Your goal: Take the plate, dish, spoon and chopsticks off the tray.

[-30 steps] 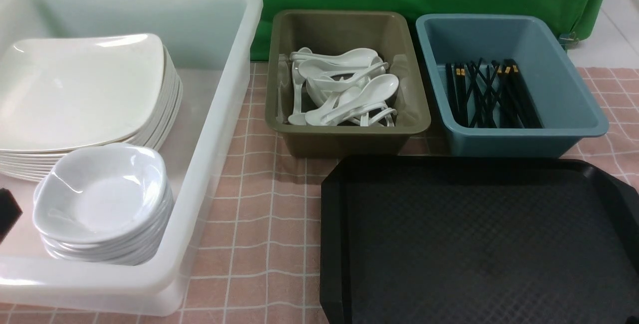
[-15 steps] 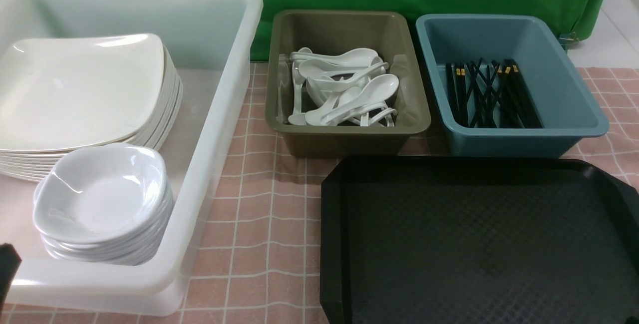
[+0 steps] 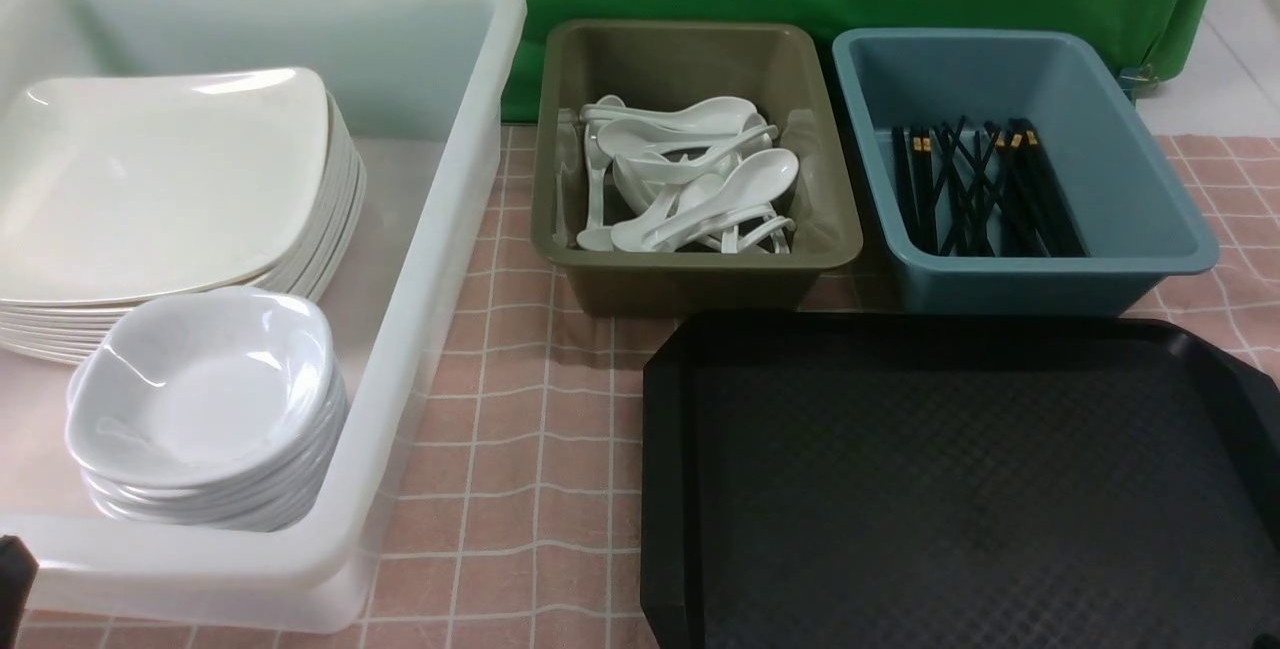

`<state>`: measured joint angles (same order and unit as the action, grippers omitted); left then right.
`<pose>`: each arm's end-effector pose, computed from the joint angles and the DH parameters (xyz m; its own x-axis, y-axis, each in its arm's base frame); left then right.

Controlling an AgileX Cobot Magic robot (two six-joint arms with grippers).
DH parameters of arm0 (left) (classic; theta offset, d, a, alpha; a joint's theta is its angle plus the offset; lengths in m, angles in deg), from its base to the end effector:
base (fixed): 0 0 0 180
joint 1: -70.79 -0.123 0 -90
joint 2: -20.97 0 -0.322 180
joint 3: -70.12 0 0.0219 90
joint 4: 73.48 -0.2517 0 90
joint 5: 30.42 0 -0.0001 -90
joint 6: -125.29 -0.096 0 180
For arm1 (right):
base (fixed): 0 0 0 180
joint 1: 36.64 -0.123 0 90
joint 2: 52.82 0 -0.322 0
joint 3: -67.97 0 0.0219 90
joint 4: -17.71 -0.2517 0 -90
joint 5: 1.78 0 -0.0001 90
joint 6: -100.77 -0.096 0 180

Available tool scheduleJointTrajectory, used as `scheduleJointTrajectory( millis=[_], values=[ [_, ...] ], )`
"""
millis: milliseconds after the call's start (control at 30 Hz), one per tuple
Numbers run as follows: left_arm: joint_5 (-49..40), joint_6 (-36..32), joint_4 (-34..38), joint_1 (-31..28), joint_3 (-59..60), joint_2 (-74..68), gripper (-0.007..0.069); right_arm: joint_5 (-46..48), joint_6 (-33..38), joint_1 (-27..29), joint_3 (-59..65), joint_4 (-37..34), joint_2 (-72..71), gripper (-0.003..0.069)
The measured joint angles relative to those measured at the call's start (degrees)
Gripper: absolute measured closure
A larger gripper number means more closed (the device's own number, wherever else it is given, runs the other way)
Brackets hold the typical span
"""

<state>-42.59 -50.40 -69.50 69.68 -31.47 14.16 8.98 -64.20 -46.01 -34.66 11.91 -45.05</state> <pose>0.0245 -0.0009 0.1916 -0.1261 -0.1451 -0.9813 -0.0231 0.9894 -0.1433 0.0247 0.0059 0.1998 -0.0698 -0.1758 -0.9819 -0.1952 0.9677 -0.1594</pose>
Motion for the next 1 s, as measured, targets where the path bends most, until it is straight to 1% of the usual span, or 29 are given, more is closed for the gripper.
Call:
scheduleJointTrajectory(
  millis=[200, 1000],
  values=[
    [0.0, -0.9, 0.0, 0.0, 0.0, 0.0, 0.0627, 0.0, 0.0, 0.0, 0.0, 0.0, 0.0, 0.0419],
    [0.0, -1.1, 0.0, 0.0, 0.0, 0.0, 0.0627, 0.0, 0.0, 0.0, 0.0, 0.0, 0.0, 0.0419]
  ],
)
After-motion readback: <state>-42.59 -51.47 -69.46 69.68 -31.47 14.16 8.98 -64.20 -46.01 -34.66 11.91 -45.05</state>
